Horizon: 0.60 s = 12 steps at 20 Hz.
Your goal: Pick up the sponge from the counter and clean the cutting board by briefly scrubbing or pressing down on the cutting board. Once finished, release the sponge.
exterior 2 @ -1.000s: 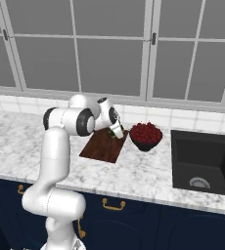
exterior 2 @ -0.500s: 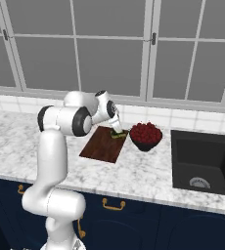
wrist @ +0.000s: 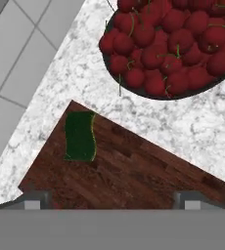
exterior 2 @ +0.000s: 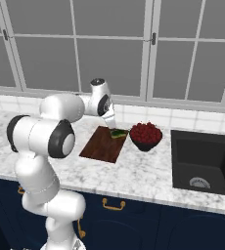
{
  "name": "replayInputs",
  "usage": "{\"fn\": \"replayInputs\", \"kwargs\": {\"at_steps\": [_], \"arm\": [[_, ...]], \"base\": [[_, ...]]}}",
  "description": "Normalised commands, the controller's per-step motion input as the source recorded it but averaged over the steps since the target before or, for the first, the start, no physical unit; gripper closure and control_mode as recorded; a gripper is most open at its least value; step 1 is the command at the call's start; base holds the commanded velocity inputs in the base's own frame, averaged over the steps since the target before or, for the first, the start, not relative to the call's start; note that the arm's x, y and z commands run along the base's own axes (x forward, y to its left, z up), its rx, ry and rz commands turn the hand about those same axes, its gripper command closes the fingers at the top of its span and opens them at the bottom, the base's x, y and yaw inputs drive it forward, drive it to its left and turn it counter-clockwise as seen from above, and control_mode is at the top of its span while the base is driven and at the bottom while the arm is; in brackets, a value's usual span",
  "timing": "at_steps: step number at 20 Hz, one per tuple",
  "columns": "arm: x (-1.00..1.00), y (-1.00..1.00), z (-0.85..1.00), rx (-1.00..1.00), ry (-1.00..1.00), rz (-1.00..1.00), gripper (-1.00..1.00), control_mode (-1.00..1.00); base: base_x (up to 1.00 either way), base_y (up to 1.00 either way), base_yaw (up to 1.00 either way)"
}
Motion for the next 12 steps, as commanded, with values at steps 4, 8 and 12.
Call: {"fn": "replayInputs", "kwargs": {"at_steps": [4,8,12], "arm": [[-1.00,0.00,1.00,0.06,-0.15,0.25,-1.00,-1.00],[-1.00,0.11,0.94,0.12,-0.13,0.18,-1.00,-1.00],[-1.00,0.19,0.67,0.16,-0.20,0.16,-1.00,-1.00]], "base": [[0.00,0.00,0.00],[0.00,0.00,0.00],[0.00,0.00,0.00]]}}
